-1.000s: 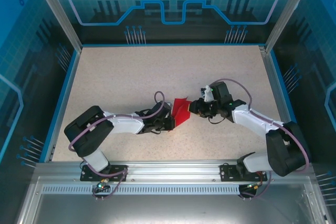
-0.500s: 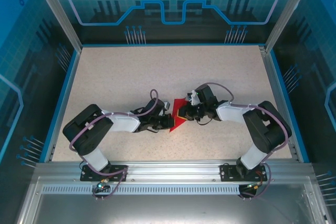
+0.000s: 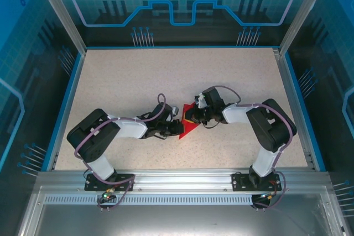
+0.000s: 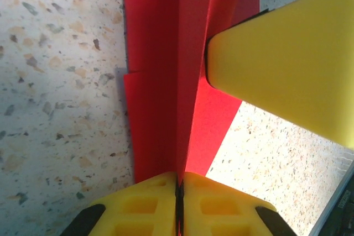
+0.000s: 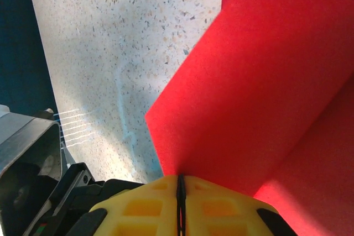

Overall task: Fold a paper plane with a square sheet of paper (pick it up from the middle)
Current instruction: Fourth fold the wing at the center of the table.

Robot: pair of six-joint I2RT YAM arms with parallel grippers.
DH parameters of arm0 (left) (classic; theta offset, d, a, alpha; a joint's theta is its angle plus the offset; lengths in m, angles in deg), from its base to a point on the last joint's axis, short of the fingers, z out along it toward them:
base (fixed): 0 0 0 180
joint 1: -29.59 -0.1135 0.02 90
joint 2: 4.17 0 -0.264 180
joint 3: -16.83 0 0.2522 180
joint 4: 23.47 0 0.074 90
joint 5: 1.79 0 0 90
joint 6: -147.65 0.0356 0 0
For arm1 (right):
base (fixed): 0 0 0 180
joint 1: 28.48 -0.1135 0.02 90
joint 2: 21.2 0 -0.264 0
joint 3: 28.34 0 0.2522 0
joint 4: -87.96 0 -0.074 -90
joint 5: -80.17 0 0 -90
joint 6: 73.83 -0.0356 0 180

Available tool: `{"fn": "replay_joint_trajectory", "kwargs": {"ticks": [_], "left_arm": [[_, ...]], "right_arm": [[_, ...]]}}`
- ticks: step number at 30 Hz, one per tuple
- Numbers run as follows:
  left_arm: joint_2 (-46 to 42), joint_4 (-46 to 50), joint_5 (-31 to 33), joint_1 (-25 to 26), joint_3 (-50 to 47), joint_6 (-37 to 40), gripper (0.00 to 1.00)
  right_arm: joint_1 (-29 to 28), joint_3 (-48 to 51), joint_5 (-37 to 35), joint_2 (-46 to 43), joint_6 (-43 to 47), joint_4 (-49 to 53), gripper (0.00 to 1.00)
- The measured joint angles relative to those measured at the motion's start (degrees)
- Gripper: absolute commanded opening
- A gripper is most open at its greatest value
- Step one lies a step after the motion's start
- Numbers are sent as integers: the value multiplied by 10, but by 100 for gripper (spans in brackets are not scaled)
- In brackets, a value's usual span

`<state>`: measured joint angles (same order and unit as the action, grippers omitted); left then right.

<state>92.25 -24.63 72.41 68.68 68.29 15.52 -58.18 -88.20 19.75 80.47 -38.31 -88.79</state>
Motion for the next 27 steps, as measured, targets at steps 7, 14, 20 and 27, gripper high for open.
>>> {"fn": "replay_joint_trajectory", "kwargs": {"ticks": [7,14,20,27], "left_arm": [[17,-21,-43,-22,-4,-17,5],[41,-53,-97,-41,-5,-35,5],[46,-60,-126,-55,-5,-45,5],[55,-69,-145,-62,-5,-50,4]], "right_arm": [[1,-1,-11,0,0,5,10],[1,-1,-17,7,0,5,11],[1,-7,-19,15,3,6,11],[4,-13,-20,31,3,6,11]]}}
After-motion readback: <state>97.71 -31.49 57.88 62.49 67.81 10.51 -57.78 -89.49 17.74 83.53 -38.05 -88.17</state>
